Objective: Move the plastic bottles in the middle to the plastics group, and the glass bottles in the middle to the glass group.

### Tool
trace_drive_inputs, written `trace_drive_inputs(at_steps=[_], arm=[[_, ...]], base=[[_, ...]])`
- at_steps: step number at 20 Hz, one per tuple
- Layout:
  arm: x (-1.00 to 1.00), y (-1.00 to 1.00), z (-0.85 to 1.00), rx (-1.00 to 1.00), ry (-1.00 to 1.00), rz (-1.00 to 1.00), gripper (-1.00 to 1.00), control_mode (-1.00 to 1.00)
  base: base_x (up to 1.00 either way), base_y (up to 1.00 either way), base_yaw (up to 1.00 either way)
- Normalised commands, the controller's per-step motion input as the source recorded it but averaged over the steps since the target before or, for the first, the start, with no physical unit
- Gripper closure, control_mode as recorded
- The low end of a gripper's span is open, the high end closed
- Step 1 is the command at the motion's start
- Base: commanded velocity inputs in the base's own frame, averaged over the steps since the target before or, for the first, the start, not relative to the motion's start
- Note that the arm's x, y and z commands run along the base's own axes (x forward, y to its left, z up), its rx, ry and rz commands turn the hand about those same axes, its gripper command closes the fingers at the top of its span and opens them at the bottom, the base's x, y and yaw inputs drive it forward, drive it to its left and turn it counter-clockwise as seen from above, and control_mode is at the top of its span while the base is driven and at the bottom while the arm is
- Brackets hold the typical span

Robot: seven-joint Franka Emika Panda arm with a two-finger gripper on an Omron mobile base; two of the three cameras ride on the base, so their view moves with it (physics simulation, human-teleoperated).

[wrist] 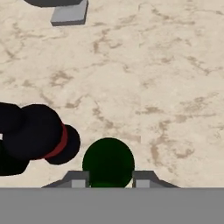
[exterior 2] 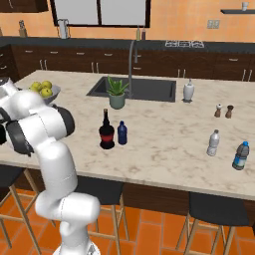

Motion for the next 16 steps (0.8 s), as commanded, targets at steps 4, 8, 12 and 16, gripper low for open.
trace_drive_inputs(at_steps=[4,8,12,16], arm=[[-0.13,-0.02,0.01,-0.01,0.04,-0.01,-1.00,-1.00],[-0.11,-0.06,0.31,0.08,0.05,0.00,-1.00,-1.00],[-0.09,-0.27,0.30,0.03,0.00,0.00,-1.00,-1.00],[-0.20,-0.58,0.03,0.00,0.00,0.00,-1.00,-1.00]], base=[[0.00,0.00,0.00],[0.00,0.00,0.00],[0.00,0.00,0.00],[0.00,0.00,0.00]])
